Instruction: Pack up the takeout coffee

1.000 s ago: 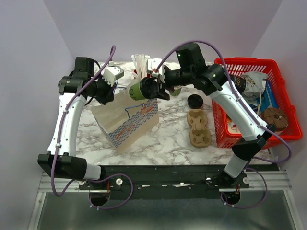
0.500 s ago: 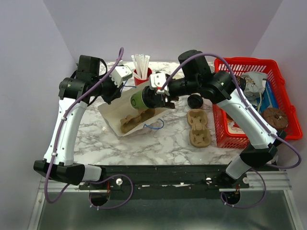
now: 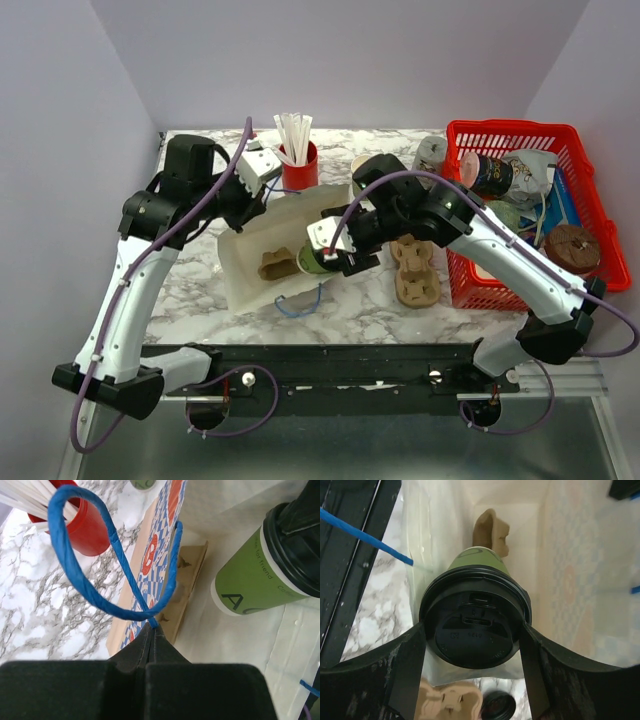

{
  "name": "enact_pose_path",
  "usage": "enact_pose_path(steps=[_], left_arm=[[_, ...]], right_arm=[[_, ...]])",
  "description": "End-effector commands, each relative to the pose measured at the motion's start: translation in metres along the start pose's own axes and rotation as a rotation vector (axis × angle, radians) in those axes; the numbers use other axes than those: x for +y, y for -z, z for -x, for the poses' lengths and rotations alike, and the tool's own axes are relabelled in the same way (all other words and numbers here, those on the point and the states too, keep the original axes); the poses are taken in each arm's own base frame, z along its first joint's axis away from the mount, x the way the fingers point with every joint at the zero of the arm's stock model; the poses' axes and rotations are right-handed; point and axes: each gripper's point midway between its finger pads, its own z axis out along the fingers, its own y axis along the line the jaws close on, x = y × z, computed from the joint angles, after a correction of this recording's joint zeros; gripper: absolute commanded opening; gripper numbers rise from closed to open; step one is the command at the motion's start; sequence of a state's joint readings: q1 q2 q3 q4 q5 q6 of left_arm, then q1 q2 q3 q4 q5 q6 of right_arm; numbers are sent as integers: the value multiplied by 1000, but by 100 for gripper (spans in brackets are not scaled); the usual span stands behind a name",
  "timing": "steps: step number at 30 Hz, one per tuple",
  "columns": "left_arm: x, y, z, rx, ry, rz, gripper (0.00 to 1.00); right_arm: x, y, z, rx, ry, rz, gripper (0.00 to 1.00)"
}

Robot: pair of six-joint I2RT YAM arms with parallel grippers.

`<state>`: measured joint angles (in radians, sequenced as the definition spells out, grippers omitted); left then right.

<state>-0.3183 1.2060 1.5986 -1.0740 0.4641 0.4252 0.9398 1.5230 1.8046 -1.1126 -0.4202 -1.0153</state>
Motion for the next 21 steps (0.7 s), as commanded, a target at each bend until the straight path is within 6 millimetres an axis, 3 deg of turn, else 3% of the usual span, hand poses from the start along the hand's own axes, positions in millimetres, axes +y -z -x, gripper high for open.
enact_pose_path(steps=[1,6,14,21], left_arm=[[-15,8,14,-94,64,1,0],[-30,-1,9,-107,176,-43,0],[-40,-7,25,-146,239,-69,0],[-48,-14,32,-154,260,-111,0]], right_arm=[[15,15,-15,102,53,-22,0],[15,14,-19,155,84,-7,1],[29,12,-35,238,50,75,1],[30,-3,-49,303,82,131,1]])
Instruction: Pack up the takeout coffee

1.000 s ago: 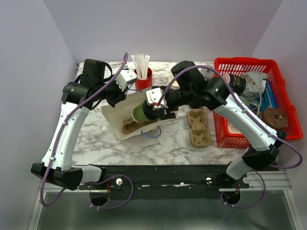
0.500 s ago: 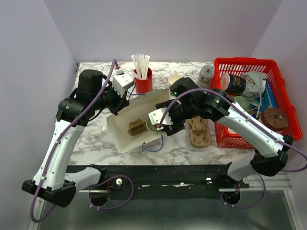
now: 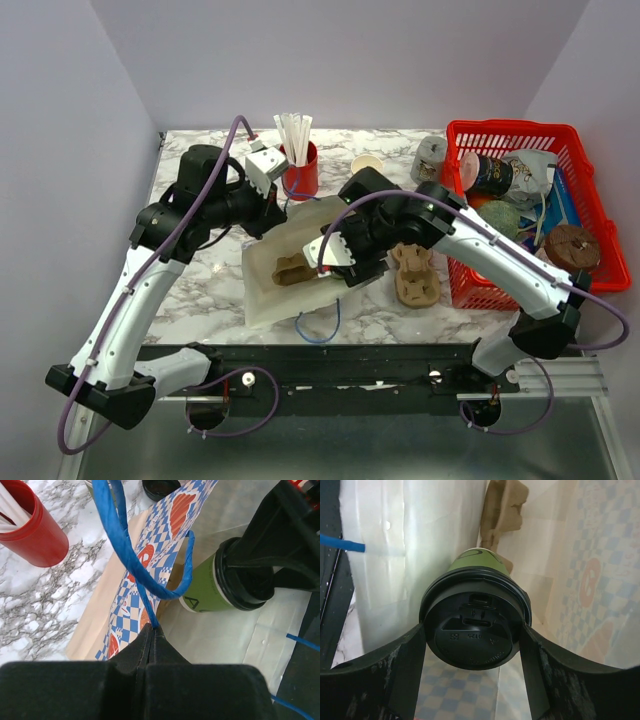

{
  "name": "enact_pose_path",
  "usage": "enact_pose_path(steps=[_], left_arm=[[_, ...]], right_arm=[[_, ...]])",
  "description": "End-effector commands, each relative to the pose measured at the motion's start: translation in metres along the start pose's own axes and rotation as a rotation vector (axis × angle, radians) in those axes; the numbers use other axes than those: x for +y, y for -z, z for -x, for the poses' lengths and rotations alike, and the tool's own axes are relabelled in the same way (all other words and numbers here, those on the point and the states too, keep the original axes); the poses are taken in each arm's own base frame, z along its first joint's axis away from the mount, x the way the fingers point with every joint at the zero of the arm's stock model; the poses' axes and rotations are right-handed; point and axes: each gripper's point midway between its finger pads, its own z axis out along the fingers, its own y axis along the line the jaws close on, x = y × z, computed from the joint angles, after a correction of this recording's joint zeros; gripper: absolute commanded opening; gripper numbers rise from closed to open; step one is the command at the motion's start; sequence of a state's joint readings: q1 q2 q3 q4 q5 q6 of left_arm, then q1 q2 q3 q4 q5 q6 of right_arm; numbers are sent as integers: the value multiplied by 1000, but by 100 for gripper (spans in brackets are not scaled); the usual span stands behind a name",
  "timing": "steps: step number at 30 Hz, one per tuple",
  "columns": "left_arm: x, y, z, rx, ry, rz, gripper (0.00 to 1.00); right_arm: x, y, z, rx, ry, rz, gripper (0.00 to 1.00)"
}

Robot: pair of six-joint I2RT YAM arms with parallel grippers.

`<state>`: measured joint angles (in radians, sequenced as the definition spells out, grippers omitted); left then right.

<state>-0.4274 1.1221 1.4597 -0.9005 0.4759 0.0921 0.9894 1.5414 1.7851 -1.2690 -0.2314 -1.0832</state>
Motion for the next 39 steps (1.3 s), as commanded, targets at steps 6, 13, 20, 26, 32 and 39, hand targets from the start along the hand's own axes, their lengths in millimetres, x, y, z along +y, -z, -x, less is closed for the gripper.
enact_pose_path(steps=[6,13,20,26,32,39], left_arm=[[-19,-6,22,-53,47,-84,0],[-26,-8,22,-53,106,-115,0],[-27,-11,24,-61,113,-126,0],[-22,-19,19,-46,130,-113,0],[-16,-26,11,-19,153,-111,0],[-14,-33,-1,19,150,-121,0]], right_arm=[[4,-18,-18,139,75,92,1],[-2,-28,-29,225,91,84,0],[-6,-41,-46,324,102,81,0],[-25,-48,-59,397,107,-13,1],[-57,-48,-45,342,142,-181,0],[-89,-54,-30,273,146,-348,0]])
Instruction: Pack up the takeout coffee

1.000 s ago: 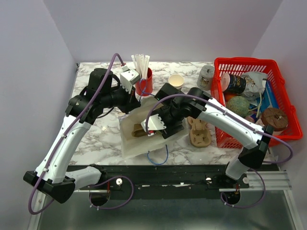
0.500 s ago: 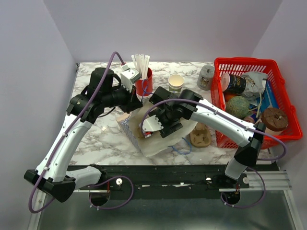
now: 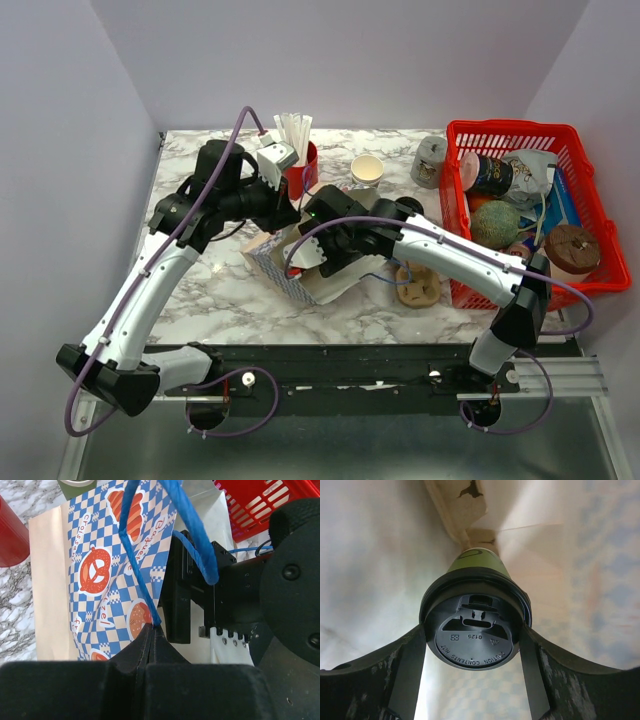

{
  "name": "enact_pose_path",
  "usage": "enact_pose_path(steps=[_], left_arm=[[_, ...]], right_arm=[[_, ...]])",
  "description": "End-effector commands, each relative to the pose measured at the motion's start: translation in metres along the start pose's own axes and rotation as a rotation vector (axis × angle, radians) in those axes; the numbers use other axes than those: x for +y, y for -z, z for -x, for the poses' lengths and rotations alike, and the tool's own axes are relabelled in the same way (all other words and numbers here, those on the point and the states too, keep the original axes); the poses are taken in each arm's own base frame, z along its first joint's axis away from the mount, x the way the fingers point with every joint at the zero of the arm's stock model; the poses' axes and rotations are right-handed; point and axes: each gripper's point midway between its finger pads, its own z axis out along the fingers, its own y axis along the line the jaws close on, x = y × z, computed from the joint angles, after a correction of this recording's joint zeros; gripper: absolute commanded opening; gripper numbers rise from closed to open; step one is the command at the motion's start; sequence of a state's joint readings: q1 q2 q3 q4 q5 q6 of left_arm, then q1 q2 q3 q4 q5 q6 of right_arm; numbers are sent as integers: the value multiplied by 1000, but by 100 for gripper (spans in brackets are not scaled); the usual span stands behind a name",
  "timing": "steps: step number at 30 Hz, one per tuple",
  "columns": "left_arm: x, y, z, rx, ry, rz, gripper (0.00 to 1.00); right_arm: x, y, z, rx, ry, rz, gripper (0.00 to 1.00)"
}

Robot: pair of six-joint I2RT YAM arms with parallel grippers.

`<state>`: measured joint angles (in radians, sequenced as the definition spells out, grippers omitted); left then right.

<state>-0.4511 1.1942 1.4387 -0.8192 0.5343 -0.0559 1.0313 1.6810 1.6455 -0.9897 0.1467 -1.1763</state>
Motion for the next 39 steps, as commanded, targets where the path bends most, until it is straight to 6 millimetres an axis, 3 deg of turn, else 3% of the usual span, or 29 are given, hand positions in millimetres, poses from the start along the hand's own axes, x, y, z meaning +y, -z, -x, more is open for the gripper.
enact_pose_path(steps=[1,2,5,12,18,25,39], left_arm=[[-3,-5,-4,15,7,-38,0],[-1,-5,-6,22,3,-34,0],[5,-6,-5,28,-4,-12,0],[19,-7,-1,38,-13,43,0],[30,-9,-2,55,-44,68,0],[33,-12,-1,63,-51,67,0],[31,-12,8,51,-93,46,0]], right_arm=[[-43,7,11,-37,-21,-212,1],[-55,9,14,-49,-37,-268,1],[-67,8,17,-65,-48,-321,0],[-69,6,9,-48,-74,-332,1],[-73,24,-3,-30,-103,-368,1],[-62,37,-13,-25,-161,-338,0],[3,38,-35,6,-201,-30,0]])
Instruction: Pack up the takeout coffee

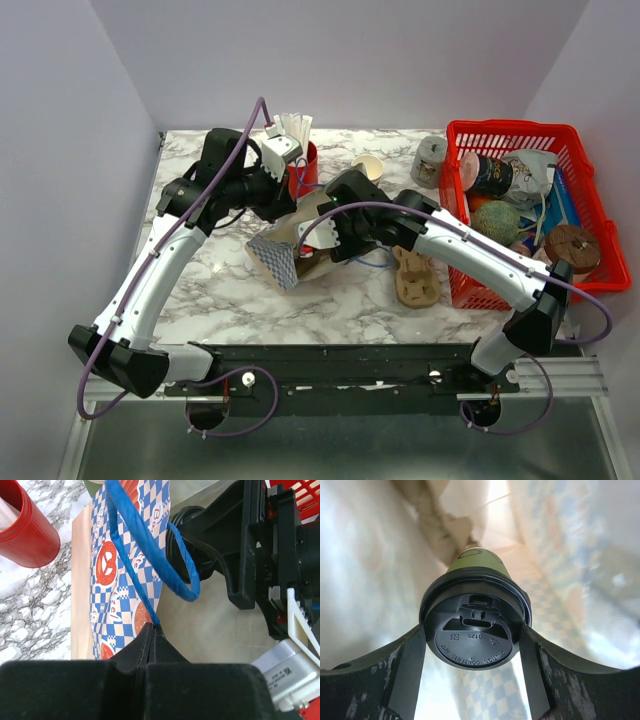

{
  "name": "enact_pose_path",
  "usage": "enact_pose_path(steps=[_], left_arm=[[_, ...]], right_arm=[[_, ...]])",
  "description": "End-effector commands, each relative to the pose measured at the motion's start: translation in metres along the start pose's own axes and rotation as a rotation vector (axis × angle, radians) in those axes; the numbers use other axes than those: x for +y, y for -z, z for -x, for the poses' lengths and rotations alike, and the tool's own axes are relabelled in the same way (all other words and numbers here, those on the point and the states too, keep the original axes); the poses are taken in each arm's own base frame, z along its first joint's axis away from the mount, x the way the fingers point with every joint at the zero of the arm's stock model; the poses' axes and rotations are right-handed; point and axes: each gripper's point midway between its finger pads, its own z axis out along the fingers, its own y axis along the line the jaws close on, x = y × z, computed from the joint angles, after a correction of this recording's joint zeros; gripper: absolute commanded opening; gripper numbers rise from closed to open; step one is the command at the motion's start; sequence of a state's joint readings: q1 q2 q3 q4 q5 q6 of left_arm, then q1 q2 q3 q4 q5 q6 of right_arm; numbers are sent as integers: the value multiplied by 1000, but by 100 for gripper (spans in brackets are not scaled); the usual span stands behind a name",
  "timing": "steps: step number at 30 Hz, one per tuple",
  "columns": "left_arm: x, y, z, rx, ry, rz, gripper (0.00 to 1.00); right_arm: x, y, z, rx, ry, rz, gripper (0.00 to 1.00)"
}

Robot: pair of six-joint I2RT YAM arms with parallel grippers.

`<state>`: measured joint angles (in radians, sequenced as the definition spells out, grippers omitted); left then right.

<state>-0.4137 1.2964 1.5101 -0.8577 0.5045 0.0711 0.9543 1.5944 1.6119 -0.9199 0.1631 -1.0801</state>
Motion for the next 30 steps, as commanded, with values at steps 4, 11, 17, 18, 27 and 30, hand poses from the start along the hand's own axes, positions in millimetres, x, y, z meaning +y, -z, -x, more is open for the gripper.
enact_pose_path(steps=[4,11,17,18,27,30], left_arm=[[-6,2,5,-13,-25,-38,0],[-24,1,5,-49,-24,-134,0],[-31,2,5,-57,-15,-163,0],[-31,2,4,-56,-16,-165,0],[-41,3,6,-64,-47,-214,0],[-39,0,2,-50,-51,-213,0]], right_arm=[[36,25,-8,-3,-29,178,0],[54,9,-10,21,-40,262,1],[54,-11,-15,63,-16,260,0],[54,-13,-15,62,-10,256,0],[34,-35,-14,56,-17,131,1],[21,-36,-11,28,-22,67,1]])
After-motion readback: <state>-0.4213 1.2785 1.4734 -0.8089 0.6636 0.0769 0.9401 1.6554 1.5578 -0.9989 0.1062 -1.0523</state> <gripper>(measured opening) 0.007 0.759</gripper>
